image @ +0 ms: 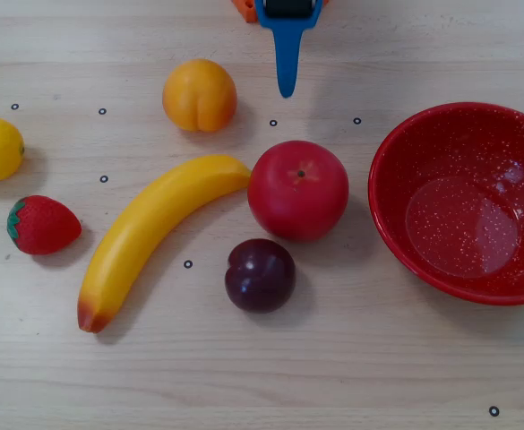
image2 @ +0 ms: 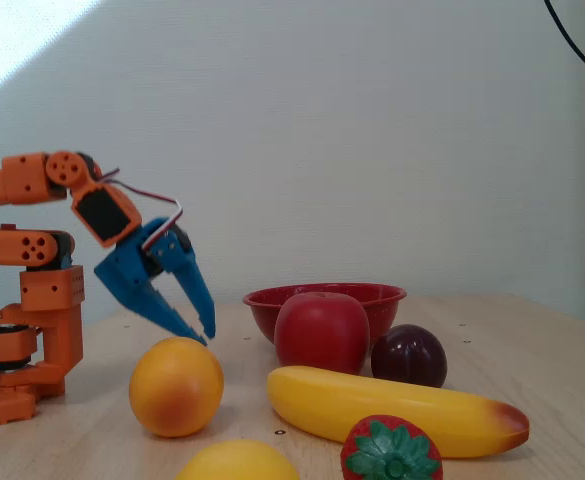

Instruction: Put the lemon in the red bowl.

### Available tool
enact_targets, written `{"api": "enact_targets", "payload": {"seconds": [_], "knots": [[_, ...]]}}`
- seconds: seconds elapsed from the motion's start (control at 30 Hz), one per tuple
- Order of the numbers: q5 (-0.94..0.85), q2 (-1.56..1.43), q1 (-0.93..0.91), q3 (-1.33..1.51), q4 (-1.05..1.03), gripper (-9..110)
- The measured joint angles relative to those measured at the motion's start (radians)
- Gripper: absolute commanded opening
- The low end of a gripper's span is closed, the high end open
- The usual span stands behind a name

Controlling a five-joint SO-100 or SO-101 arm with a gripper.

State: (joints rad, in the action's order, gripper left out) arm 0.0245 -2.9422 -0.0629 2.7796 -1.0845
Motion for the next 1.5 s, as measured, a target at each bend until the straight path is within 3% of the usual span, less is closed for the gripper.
{"api": "enact_targets", "payload": {"seconds": [0.5,0.97,1.5], "knots": [[0.049,0.555,0.212,-0.595,-0.321,0],[0.229,1.095,0.377,-1.223,-0.595,0],[0.546,1.520,0.680,-1.652,-0.658,0]]}}
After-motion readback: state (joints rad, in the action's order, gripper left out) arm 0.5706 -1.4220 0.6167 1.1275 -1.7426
